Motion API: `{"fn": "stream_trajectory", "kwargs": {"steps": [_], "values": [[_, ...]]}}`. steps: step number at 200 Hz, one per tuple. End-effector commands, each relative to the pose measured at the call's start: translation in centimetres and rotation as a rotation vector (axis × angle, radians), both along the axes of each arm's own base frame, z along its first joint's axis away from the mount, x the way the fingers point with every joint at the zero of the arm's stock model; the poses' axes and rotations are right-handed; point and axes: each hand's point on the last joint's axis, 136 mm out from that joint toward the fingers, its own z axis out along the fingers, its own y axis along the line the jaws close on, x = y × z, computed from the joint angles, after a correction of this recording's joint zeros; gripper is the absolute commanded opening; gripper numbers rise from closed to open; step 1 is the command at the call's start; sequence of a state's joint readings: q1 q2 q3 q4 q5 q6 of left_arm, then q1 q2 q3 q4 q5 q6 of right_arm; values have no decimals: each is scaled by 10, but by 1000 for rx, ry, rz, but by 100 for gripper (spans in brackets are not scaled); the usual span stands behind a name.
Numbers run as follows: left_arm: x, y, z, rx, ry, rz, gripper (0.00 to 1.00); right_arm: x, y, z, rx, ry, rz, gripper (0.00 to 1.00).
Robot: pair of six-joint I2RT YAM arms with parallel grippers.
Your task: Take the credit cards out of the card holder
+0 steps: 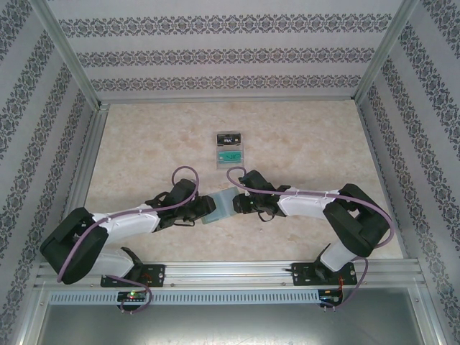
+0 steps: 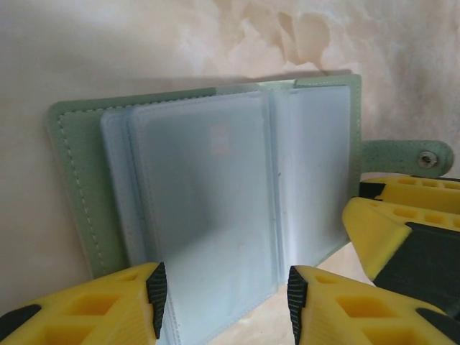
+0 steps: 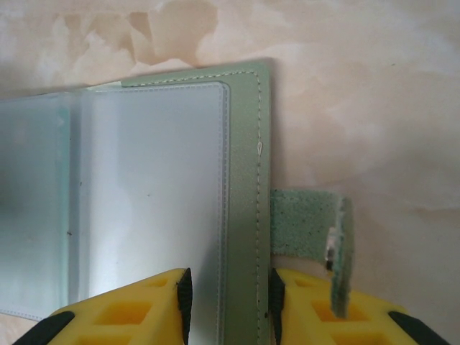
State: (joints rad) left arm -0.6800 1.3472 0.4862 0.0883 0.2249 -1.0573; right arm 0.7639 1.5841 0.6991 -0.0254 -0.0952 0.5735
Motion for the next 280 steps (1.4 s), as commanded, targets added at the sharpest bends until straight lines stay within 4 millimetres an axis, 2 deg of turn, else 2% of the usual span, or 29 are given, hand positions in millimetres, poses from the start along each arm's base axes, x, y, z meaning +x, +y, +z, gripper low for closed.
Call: {"fn": "stream_trajectory", "kwargs": {"steps": [1, 32, 72, 113, 166, 197, 236, 280], "values": [[0, -5, -4, -13, 7, 2, 50, -6, 3, -3, 4, 11, 9, 37], [3, -15, 0, -60, -9, -15, 50, -6, 3, -4, 2, 11, 9, 37], [7, -25, 17, -99, -69, -44, 52, -6, 2, -6, -2, 17, 7, 37], [10, -37, 25, -128, -90, -80, 55, -6, 2, -8, -5, 17, 6, 37], [16, -59, 52, -168, -160, -136, 56, -5, 0, -8, -10, 15, -2, 37], [17, -70, 59, -174, -177, -168, 56, -1, -6, -5, -12, 1, -29, 38], [17, -67, 52, -152, -164, -153, 56, 1, -13, -1, -8, -13, -51, 38], [15, -60, 50, -112, -163, -150, 56, 1, -11, -1, -1, -8, -44, 38]]}}
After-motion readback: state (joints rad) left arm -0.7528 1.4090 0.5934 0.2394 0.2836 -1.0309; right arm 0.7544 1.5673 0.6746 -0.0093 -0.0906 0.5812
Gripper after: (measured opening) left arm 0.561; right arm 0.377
